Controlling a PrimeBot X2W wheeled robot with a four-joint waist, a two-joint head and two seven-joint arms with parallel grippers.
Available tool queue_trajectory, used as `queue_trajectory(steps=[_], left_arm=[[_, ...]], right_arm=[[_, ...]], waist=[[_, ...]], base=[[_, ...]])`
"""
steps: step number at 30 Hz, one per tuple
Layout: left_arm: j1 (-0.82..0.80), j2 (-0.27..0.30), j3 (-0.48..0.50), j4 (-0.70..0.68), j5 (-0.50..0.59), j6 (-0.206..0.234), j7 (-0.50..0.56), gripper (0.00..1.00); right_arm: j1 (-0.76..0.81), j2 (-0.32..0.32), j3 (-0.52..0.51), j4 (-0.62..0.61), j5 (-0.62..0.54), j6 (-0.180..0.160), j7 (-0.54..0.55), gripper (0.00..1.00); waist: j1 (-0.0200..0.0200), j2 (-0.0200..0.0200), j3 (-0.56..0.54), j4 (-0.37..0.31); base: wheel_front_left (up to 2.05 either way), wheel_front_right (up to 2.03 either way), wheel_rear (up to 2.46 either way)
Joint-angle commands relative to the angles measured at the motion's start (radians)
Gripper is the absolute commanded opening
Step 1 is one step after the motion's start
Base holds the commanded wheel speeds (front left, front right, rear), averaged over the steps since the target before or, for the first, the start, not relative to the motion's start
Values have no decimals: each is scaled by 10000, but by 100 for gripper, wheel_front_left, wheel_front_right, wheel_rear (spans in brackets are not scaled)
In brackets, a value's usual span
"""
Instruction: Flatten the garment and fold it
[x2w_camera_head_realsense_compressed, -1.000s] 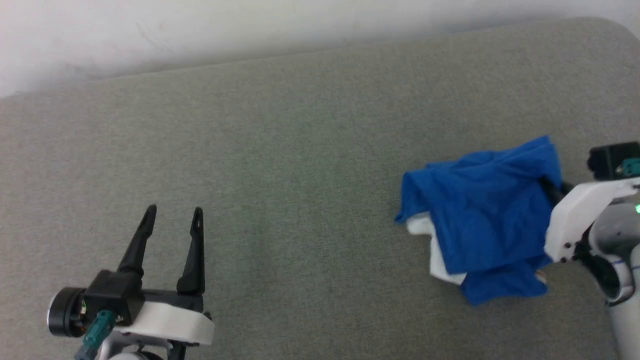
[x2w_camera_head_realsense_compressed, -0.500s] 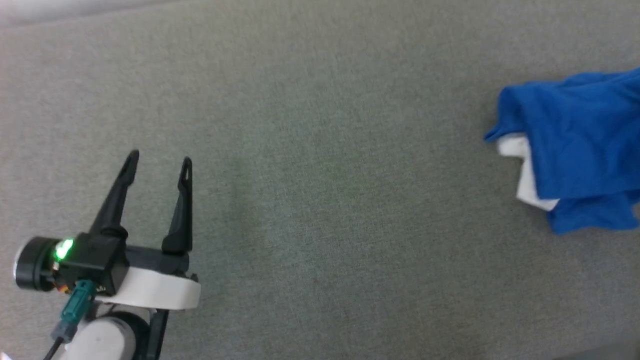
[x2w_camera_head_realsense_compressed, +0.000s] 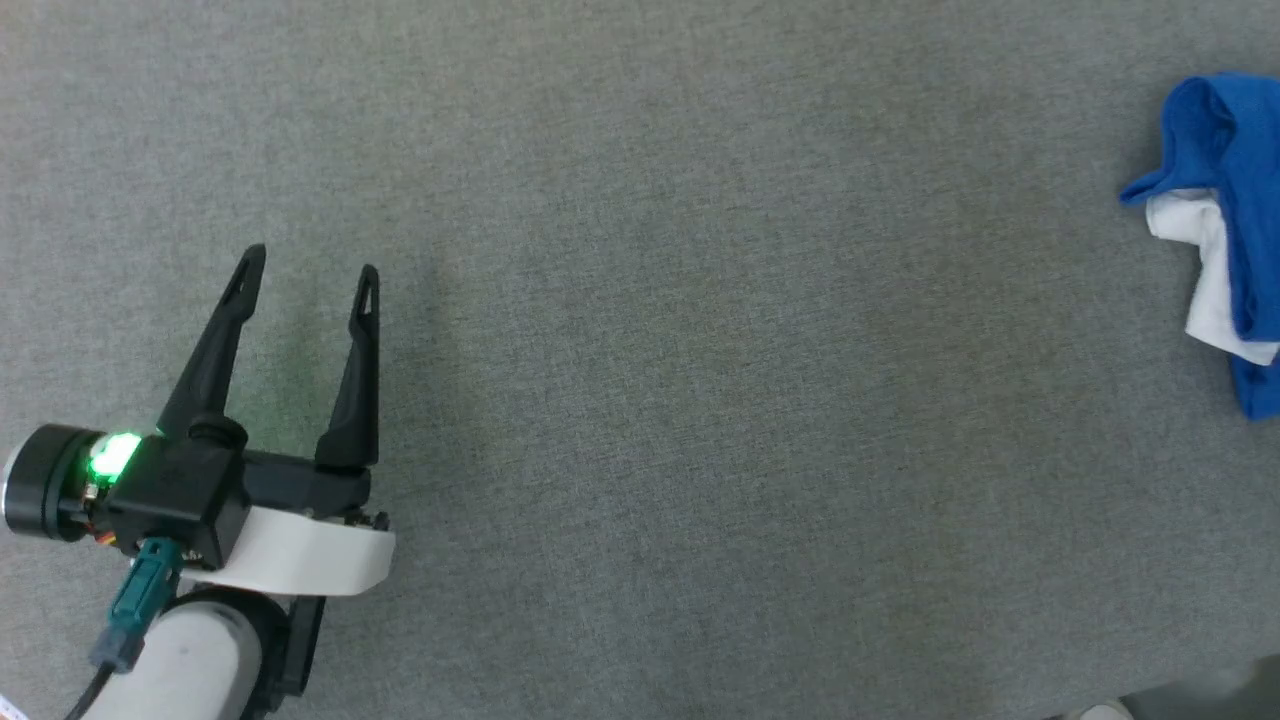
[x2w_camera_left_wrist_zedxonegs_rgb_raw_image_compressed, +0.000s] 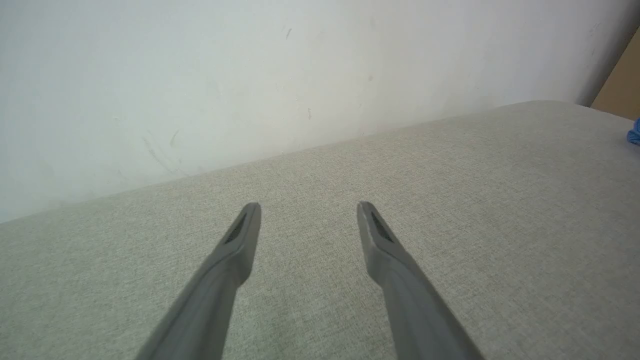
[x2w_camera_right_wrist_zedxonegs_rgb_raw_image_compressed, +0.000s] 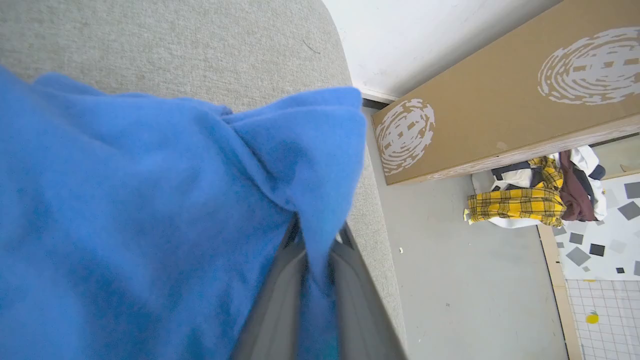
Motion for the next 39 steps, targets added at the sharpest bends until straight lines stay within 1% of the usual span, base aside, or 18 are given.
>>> queue_trajectory(steps=[1, 2, 3, 4, 8, 14, 18, 21, 24, 27, 29, 35, 39], left_arm=[[-184, 53, -1, -12, 143, -56, -97, 100], [-216, 56, -3, -16, 197, -47, -186, 100], [-245, 48, -4, -12, 235, -34, -265, 100], [-277, 26, 6, -5, 272, -5, -361, 100], [-353, -215, 95, 14, 156, 75, -767, 100], [-170, -523, 148, 275, -199, -1, -1098, 100], [77, -826, 259, 372, -574, -49, -1232, 100], [308, -1078, 430, 502, -852, -23, -1293, 100], [526, -1441, 677, 568, -1178, 54, -1331, 100], [724, -1649, 809, 615, -1233, -24, -1353, 100], [872, -1680, 744, 646, -1166, -254, -1359, 100], [1399, -1871, 1000, 831, -602, -252, -1364, 100], [1619, -2062, 1112, 930, -317, -333, -1365, 100]], right_arm=[[-209, 111, -51, 77, -63, -9, -92, 0], [-269, 187, -89, 173, -124, -9, -156, 25], [-327, 252, -96, 254, -196, -9, -232, 91], [-388, 312, -112, 324, -258, -9, -322, 100], [-530, 426, -211, 647, -459, -9, -594, 100], [-357, 503, -597, 862, -461, -9, -1070, 100], [48, 584, -804, 757, -450, -9, -1301, 100], [430, 761, -949, 538, -315, -9, -1471, 100], [867, 1009, -964, 144, -92, -9, -1701, 100], [1409, 1341, -896, -440, 186, -9, -1908, 100], [1835, 1580, -802, -931, 362, -9, -2034, 100], [3000, 2464, -521, -2526, 783, -9, -2246, 100], [3528, 3179, -550, -3459, 711, -9, -2700, 100]], waist=[[-2, -1, 108, 57], [-2, -1, 131, 66], [-2, -1, 146, 74], [-2, -1, 155, 83], [-2, -1, 37, 132], [-2, -1, -542, 235], [-2, -1, -1087, 294], [-2, -1, -1532, 350], [-2, -1, -1984, 410], [-2, -1, -2430, 472], [-2, -1, -2768, 539], [-2, -1, -3530, 651], [-2, -1, -3900, 787]], base=[[0, 0, 0], [0, 0, 0], [0, 0, 0], [0, 0, 0], [0, 0, 0], [0, 0, 0], [0, 0, 0], [0, 0, 0], [0, 0, 0], [0, 0, 0], [0, 0, 0], [0, 0, 0], [0, 0, 0]])
